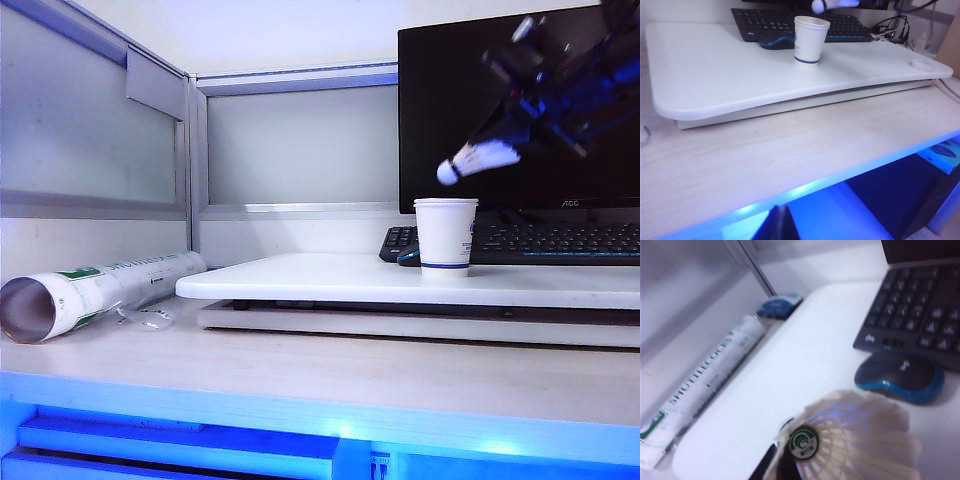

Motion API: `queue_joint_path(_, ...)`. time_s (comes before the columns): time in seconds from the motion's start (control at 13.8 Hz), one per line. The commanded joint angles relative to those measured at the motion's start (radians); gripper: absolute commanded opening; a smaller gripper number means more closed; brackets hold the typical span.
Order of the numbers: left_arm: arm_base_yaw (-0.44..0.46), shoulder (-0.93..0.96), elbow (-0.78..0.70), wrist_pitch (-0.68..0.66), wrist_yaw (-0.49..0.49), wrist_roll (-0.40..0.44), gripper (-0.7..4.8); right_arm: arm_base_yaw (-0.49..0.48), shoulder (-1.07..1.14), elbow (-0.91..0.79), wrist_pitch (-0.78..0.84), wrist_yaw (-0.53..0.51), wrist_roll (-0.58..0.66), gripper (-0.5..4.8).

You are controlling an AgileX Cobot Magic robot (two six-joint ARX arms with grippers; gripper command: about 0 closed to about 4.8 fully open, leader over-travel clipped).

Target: Pick up the badminton from the table and put it into the white paper cup.

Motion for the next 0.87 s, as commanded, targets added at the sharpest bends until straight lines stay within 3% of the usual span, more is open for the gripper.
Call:
queue_joint_path(0.07,0.0,0.0,0.001,-0.021,0.015,-0.002,-0.05,0.0,0.017,0.019,0.024,-0.007,0.0,1.4)
queue_joint_path(0.22,0.0,0.0,0.001,-0.021,0.015,-0.002,-0.05,0.0,0.016,0.019,0.027,-0.006,0.0,1.8)
queue_joint_path(0.51,0.0,0.0,0.001,-0.021,0.014,-0.002,-0.05,-0.003,0.011,0.019,0.049,-0.007,0.0,1.76)
queue_joint_path(0.58,0.0,0.0,0.001,-0.021,0.014,-0.002,-0.05,-0.003,0.002,0.019,0.061,-0.006,-0.002,1.05)
queue_joint_path(0.65,0.001,0.0,0.001,-0.021,0.014,-0.001,-0.05,-0.004,-0.014,0.019,0.064,-0.004,-0.032,-0.12)
queue_joint_path(0.87,0.001,0.0,0.001,-0.021,0.014,0.003,-0.05,-0.007,-0.121,0.018,-0.034,0.129,-0.194,-0.06)
